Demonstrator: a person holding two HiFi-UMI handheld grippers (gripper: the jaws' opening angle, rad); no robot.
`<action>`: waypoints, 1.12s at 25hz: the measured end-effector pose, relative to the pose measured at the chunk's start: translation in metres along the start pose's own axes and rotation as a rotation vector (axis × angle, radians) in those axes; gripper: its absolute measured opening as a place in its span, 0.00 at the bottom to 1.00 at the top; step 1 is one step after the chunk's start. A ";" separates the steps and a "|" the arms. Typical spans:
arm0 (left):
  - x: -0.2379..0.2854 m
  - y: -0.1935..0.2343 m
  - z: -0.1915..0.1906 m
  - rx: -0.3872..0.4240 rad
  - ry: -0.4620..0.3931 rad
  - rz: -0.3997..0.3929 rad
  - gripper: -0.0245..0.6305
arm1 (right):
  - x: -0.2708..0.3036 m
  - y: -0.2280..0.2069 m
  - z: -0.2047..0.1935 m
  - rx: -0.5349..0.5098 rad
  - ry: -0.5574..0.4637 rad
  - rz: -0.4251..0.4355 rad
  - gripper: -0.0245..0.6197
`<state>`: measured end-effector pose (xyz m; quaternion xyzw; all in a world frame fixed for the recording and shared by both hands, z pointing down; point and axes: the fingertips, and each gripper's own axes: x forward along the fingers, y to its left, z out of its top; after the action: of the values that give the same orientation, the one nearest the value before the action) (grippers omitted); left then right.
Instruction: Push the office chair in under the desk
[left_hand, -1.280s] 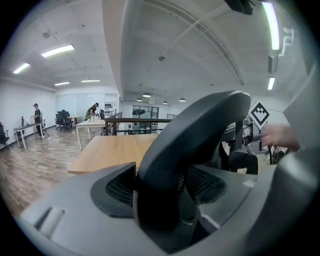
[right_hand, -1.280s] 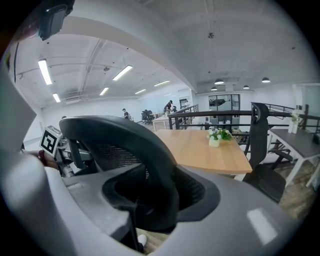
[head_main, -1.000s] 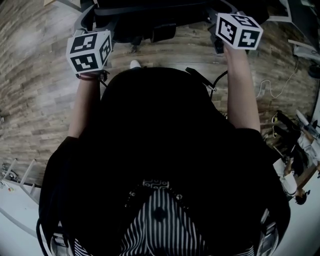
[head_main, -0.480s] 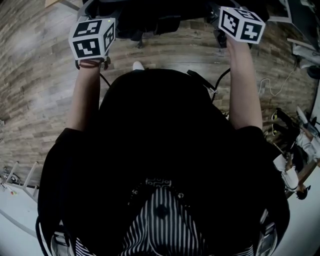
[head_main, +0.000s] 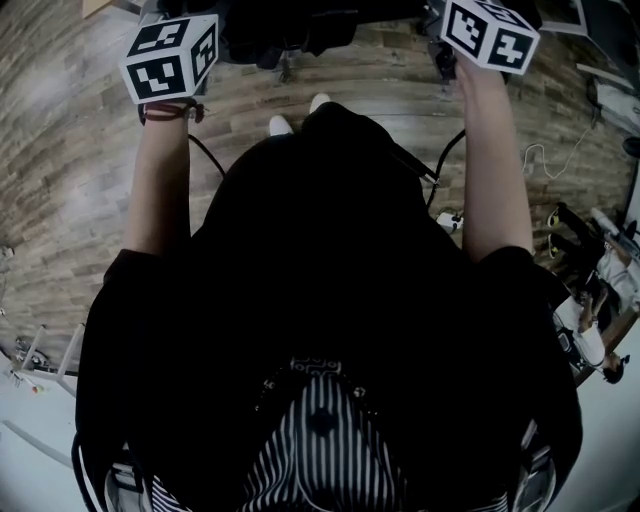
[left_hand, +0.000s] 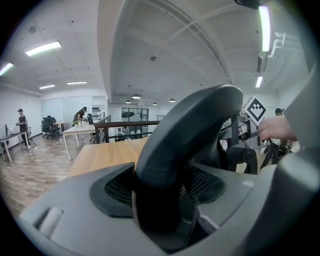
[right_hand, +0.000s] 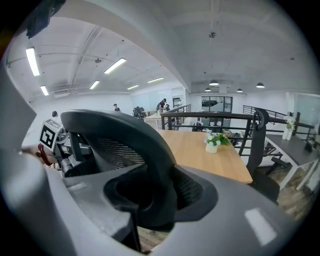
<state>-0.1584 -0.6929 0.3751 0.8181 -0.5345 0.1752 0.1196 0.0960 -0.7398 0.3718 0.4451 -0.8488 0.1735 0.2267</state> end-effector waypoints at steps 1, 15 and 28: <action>0.002 0.002 0.001 -0.002 0.000 0.004 0.48 | 0.003 0.000 0.002 0.000 0.002 0.002 0.29; 0.032 0.013 0.016 -0.019 -0.016 0.025 0.48 | 0.026 -0.023 0.023 0.012 -0.042 0.021 0.29; 0.072 0.044 0.033 -0.022 -0.036 0.101 0.49 | 0.064 -0.045 0.048 -0.029 -0.050 0.103 0.29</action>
<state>-0.1669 -0.7832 0.3755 0.7916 -0.5793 0.1603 0.1101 0.0905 -0.8308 0.3702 0.4018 -0.8784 0.1614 0.2023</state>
